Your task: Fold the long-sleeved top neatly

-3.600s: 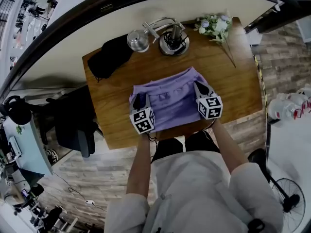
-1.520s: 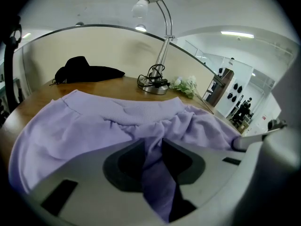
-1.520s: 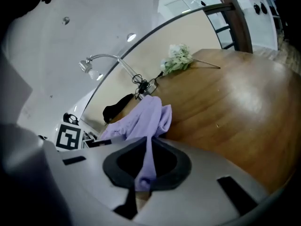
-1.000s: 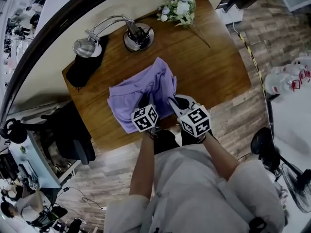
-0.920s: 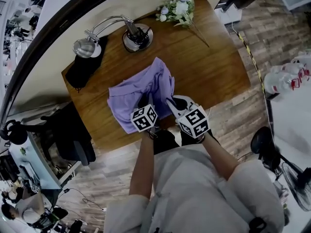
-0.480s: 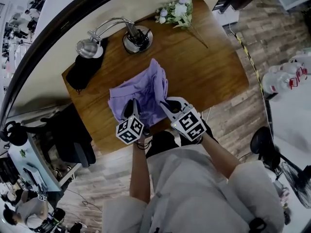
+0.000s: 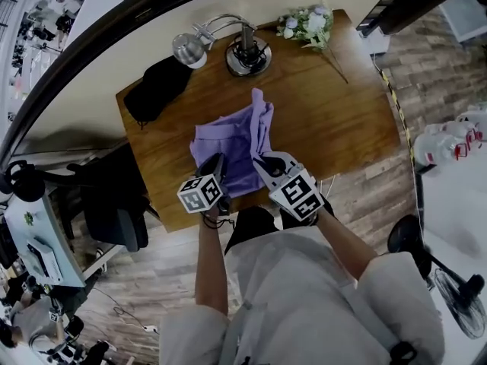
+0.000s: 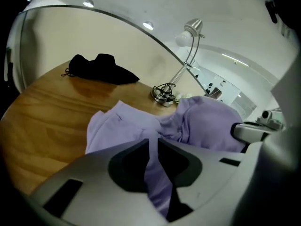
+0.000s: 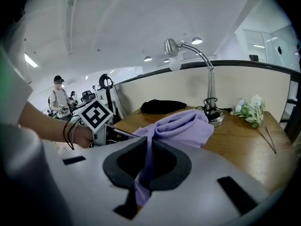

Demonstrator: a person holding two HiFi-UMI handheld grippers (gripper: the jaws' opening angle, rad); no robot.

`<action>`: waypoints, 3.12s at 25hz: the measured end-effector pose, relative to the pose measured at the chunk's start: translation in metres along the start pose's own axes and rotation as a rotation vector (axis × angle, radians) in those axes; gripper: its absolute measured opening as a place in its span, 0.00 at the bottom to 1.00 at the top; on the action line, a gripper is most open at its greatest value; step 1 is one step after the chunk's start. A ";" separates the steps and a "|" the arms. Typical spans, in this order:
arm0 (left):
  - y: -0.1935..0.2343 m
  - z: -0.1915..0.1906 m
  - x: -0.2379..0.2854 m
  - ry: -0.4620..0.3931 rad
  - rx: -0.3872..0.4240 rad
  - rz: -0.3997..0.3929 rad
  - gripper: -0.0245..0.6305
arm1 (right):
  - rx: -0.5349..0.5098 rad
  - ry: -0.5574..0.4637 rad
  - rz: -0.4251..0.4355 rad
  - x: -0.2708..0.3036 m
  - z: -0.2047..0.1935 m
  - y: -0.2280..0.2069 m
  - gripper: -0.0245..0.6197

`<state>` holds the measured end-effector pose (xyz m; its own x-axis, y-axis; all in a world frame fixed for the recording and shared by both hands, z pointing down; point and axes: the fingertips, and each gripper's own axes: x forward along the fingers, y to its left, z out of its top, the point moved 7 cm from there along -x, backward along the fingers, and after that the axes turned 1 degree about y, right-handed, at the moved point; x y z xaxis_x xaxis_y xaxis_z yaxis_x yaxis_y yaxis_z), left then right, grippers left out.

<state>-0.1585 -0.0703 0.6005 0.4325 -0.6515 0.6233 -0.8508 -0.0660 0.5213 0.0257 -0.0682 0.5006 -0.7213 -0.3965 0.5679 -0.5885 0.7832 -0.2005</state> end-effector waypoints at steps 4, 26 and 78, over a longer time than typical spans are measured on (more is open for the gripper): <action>0.017 0.001 -0.021 -0.014 -0.042 -0.029 0.14 | -0.012 0.004 0.016 0.017 0.009 0.021 0.07; 0.113 -0.040 -0.110 0.039 -0.053 -0.060 0.14 | -0.250 0.267 0.184 0.147 -0.043 0.161 0.46; 0.033 -0.088 -0.095 0.019 0.161 -0.027 0.14 | 0.069 0.160 -0.089 0.058 -0.107 0.093 0.21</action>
<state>-0.2013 0.0561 0.6097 0.4603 -0.6336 0.6218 -0.8749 -0.2049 0.4388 -0.0316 0.0325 0.6003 -0.6013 -0.3773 0.7044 -0.6751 0.7114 -0.1953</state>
